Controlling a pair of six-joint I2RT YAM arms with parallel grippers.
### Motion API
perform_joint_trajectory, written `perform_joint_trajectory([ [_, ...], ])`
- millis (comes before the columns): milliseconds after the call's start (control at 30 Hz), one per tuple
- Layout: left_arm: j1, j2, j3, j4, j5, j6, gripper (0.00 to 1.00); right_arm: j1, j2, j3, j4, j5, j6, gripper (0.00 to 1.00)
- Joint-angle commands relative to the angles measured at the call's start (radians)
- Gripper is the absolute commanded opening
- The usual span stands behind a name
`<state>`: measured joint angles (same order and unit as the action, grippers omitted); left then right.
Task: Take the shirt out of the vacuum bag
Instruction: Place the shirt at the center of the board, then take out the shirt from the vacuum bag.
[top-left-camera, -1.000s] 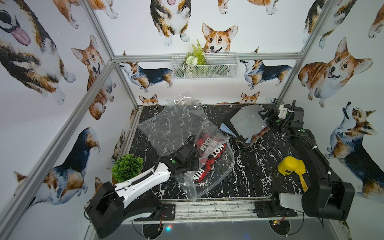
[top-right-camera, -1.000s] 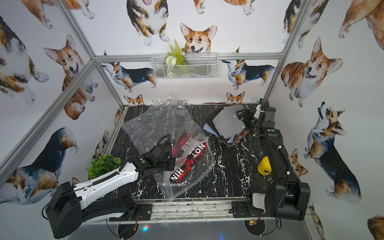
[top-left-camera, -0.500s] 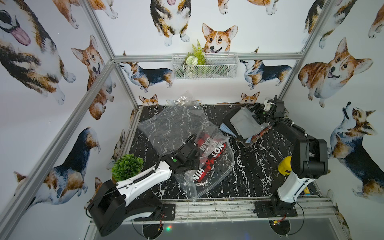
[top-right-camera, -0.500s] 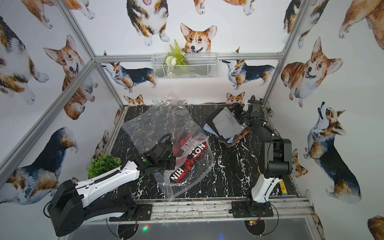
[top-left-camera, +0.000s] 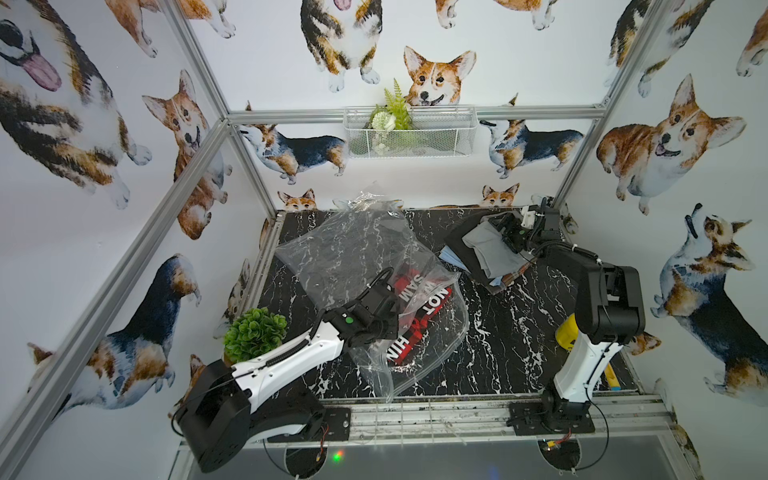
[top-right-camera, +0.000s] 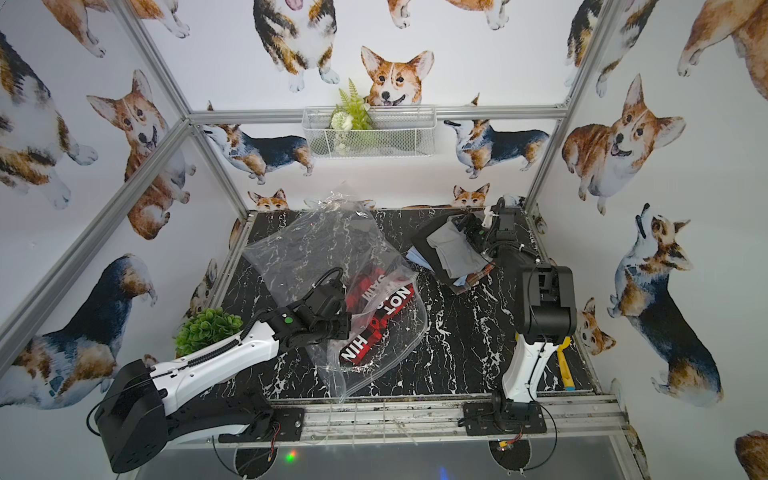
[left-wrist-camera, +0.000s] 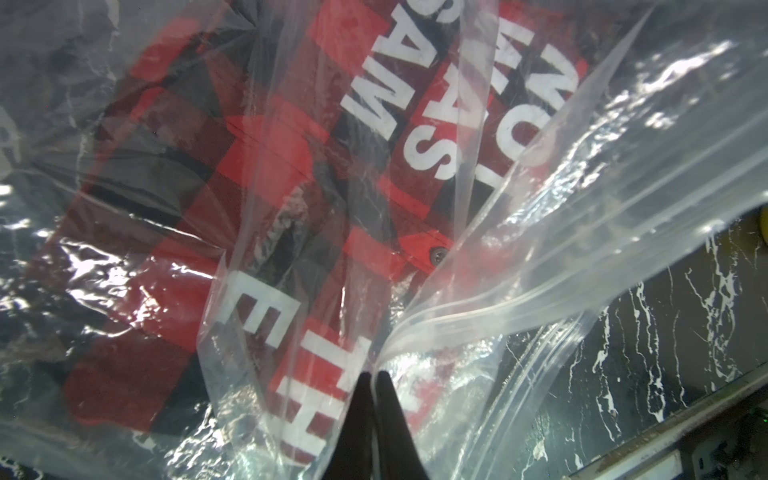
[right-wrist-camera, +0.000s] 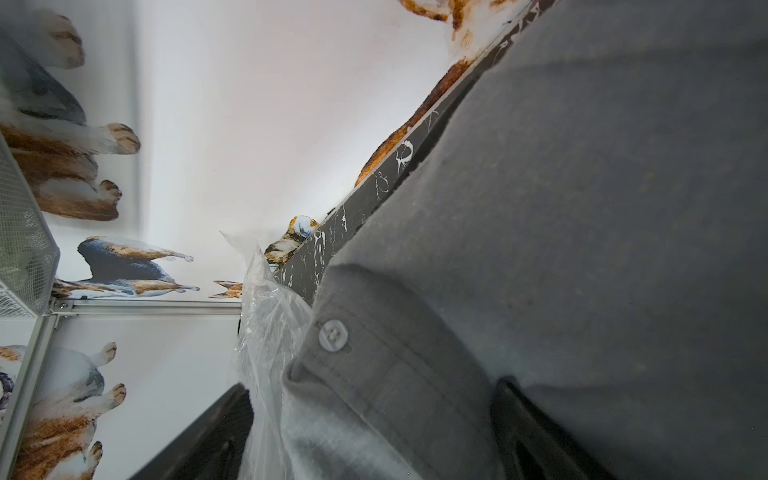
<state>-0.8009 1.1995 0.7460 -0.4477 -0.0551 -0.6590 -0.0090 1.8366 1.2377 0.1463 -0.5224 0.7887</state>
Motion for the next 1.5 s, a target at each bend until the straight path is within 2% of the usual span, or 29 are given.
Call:
perform_joint_trajectory([
  [0, -0.001, -0.013, 0.006, -0.002, -0.005, -0.011, 0.07, 0.009, -0.106, -0.013, -0.075, 0.038, -0.016, 0.93],
  [200, -0.001, -0.071, 0.02, 0.016, -0.012, -0.014, 0.08, 0.09, -0.381, -0.048, -0.235, 0.154, -0.09, 0.94],
  [400, 0.0, -0.081, 0.038, 0.025, 0.006, -0.024, 0.05, 0.208, -0.679, -0.224, -0.299, 0.189, -0.084, 0.94],
  [567, 0.0, -0.084, 0.037, 0.05, 0.015, -0.044, 0.0, 0.426, -0.889, -0.397, -0.345, 0.3, -0.065, 0.94],
  [700, 0.0, -0.09, 0.048, 0.056, 0.006, -0.051, 0.0, 0.596, -0.955, -0.512, -0.331, 0.388, -0.008, 0.94],
  [833, 0.0, -0.105, 0.064, 0.06, -0.009, -0.054, 0.0, 0.744, -0.939, -0.625, -0.238, 0.482, 0.057, 0.93],
  [1033, -0.001, -0.138, 0.089, 0.069, -0.046, -0.06, 0.0, 0.916, -0.743, -0.64, -0.084, 0.562, 0.096, 0.93],
  [1233, 0.0, -0.158, 0.096, 0.065, -0.06, -0.067, 0.0, 0.971, -0.595, -0.672, 0.009, 0.6, 0.13, 0.93],
  [1467, 0.0, -0.163, 0.088, 0.071, -0.062, -0.074, 0.0, 0.974, -0.481, -0.731, 0.135, 0.628, 0.152, 0.93],
])
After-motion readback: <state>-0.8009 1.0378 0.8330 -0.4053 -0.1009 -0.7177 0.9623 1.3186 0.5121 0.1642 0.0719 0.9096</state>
